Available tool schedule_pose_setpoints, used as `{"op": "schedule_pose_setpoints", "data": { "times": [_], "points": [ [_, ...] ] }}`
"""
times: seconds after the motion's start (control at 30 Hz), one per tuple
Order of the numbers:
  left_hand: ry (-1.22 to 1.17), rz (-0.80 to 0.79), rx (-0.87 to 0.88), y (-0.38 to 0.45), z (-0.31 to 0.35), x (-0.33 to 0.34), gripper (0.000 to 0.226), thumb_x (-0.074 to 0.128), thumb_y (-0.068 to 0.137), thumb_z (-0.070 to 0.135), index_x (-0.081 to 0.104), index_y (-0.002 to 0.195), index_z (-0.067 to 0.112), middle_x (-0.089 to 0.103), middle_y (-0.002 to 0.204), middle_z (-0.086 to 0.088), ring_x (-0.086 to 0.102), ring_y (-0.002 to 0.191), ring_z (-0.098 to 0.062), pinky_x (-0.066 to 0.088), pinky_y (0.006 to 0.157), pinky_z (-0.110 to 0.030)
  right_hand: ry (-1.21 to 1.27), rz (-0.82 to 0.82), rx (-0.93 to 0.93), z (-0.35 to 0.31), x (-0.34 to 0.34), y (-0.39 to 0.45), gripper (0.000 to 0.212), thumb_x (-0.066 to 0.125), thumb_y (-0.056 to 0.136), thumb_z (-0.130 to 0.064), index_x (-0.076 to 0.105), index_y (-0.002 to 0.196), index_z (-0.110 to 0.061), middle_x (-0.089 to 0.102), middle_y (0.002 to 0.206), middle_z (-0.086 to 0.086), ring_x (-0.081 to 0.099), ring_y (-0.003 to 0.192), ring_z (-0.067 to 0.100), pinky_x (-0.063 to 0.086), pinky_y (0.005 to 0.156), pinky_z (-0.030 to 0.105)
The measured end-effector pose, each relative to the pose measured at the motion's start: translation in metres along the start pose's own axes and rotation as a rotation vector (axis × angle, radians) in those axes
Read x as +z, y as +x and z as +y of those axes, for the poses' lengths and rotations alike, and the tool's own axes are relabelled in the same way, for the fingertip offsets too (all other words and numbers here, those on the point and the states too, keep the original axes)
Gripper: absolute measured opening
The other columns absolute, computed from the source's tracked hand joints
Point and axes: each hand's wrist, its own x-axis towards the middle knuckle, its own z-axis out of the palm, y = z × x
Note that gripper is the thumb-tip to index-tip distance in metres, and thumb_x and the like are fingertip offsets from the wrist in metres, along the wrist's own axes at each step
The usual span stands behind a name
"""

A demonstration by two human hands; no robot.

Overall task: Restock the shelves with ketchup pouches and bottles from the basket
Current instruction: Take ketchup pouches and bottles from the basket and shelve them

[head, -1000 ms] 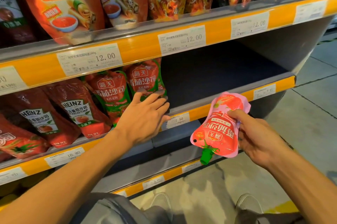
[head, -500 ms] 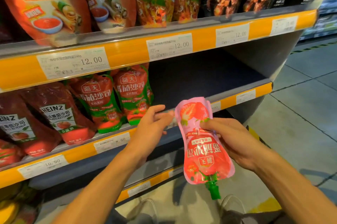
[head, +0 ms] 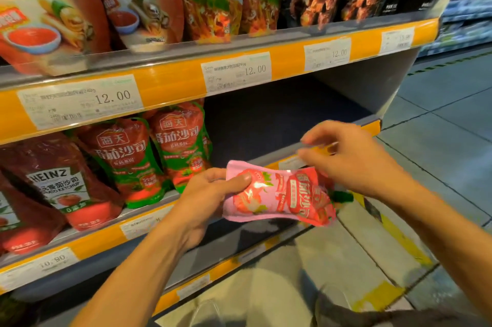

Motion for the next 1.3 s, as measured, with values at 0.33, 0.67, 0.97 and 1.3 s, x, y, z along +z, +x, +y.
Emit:
{"op": "schedule_pose_setpoints", "data": {
  "times": [0.33, 0.67, 0.97, 1.3],
  "points": [
    [-0.573, -0.021, -0.145, -0.027, -0.016, 0.025, 0.044, 0.076, 0.073, 0.027, 0.068, 0.11, 0.004, 0.075, 0.105, -0.018, 0.074, 0.097, -0.032, 0.059, 0.087, -0.048, 0.772, -0.276, 0.417, 0.01, 0.065, -0.06, 0.056, 0.072, 0.073, -0.058, 0.067, 0.112, -0.018, 0.078, 0.099, -0.005, 0.074, 0.091, 0.005, 0.059, 0.081, 0.028],
    [0.392, 0.216, 0.402, -0.005, -0.026, 0.006, 0.041, 0.061, 0.087, 0.059, 0.066, 0.109, 0.025, 0.07, 0.108, 0.012, 0.063, 0.099, 0.004, 0.049, 0.089, -0.015, 0.945, -0.111, 0.337, 0.024, 0.081, 0.012, 0.02, 0.065, 0.095, -0.009, 0.066, 0.115, -0.01, 0.078, 0.103, 0.002, 0.075, 0.095, 0.02, 0.062, 0.082, 0.044],
    [1.488, 0.324, 0.736, 0.027, -0.046, -0.013, 0.053, 0.079, 0.078, 0.013, 0.062, 0.127, 0.008, 0.066, 0.113, -0.005, 0.059, 0.101, -0.028, 0.044, 0.085, -0.038, 0.657, -0.041, 0.143, 0.019, 0.088, 0.112, 0.034, 0.064, 0.087, 0.011, 0.063, 0.111, -0.014, 0.073, 0.108, 0.007, 0.07, 0.105, 0.024, 0.058, 0.081, 0.037],
    [1.496, 0.316, 0.77, 0.037, -0.044, -0.023, 0.05, 0.074, 0.077, -0.003, 0.066, 0.124, 0.011, 0.069, 0.112, -0.003, 0.061, 0.094, -0.027, 0.042, 0.08, -0.037, 0.467, -0.137, -0.065, 0.013, 0.126, 0.144, 0.065, 0.077, 0.084, -0.001, 0.046, 0.141, -0.005, 0.06, 0.129, 0.004, 0.054, 0.124, 0.016, 0.045, 0.096, 0.012]
  ]
}}
